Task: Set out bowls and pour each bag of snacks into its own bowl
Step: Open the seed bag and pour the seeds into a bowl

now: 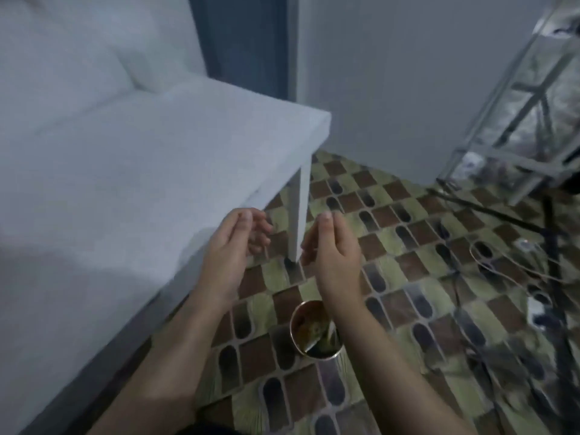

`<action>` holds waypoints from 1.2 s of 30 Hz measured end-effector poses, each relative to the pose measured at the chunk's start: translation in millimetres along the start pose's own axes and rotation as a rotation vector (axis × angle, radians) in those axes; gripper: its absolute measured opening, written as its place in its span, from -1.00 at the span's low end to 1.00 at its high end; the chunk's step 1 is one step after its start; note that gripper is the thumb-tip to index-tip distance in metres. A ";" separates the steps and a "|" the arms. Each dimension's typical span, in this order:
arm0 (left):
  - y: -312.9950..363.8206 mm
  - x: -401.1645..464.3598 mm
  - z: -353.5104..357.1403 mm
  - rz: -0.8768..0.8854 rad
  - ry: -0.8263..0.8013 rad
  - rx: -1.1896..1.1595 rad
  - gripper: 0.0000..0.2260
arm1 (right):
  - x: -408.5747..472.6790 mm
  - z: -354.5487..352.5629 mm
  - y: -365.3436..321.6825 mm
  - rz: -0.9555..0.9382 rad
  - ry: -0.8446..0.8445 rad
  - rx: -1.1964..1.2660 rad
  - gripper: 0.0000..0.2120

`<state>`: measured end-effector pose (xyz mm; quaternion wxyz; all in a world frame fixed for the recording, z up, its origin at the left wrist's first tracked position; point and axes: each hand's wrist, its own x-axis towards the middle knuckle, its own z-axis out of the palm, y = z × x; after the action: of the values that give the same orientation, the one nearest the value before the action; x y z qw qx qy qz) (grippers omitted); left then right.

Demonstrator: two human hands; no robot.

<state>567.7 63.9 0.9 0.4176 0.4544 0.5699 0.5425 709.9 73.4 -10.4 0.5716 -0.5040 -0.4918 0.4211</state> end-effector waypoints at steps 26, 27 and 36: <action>108.1 -157.0 -417.1 0.275 0.993 -0.026 -0.75 | -193.7 411.3 -166.5 -0.255 -0.923 0.252 -0.64; 107.1 -159.1 -433.1 0.277 1.002 -0.021 -0.75 | -200.7 426.7 -166.9 -0.272 -0.937 0.243 -0.64; 96.9 -181.4 -565.7 0.295 1.061 -0.072 -0.79 | -247.8 606.3 -154.4 -0.493 -0.984 -0.119 -0.67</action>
<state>69.0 -247.5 130.0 0.0081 0.1791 0.6136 0.7690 69.5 -91.7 113.4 0.3265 -0.1494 -0.8273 0.4321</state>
